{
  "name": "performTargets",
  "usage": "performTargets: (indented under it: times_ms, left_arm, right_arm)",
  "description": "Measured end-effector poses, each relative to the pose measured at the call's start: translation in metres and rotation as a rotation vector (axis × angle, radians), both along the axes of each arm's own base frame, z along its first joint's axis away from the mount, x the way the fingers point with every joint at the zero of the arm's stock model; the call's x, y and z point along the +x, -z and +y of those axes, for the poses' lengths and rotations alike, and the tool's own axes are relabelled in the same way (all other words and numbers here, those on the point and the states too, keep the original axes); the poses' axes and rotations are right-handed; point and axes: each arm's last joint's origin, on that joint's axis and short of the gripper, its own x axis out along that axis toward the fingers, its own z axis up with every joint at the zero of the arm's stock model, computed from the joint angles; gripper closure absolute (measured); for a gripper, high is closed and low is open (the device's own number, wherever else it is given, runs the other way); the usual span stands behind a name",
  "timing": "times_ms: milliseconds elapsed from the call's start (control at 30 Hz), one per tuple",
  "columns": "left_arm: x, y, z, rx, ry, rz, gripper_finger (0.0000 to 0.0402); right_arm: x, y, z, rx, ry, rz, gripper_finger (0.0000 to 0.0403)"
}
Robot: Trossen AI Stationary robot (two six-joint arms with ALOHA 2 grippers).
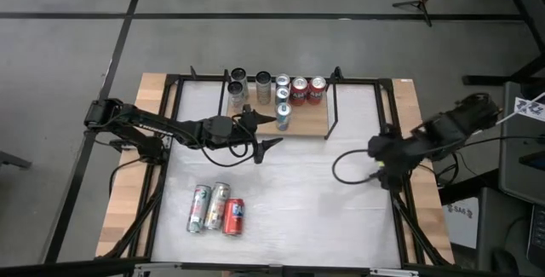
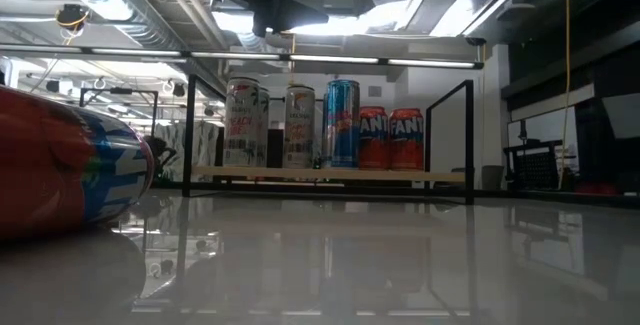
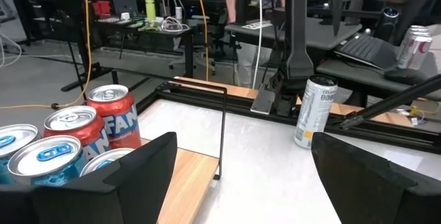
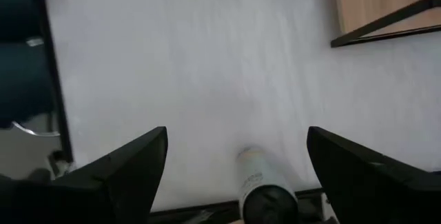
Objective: Place canned beverage on shelf
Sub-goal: Put the top white yellow soda can on the shelf aligned with the other white yellow soda can
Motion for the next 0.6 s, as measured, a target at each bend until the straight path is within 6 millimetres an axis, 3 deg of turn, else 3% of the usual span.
performTargets:
  times_ms: [133,300,600]
  left_arm:
    - [0.0,0.0,0.0,0.0,0.0,0.001,0.0072]
    - [0.0,0.0,0.0,0.0,0.001,0.001,0.0072]
    - [0.0,0.001,0.0,0.0,-0.002,0.002,0.0072]
  right_arm:
    - [-0.013,0.006,-0.001,-0.003,0.064,-0.02,0.0061]
    - [-0.033,0.033,-0.003,0.048,0.121,0.08,0.0061]
    - [-0.05,0.085,-0.004,0.02,0.132,0.276,0.0061]
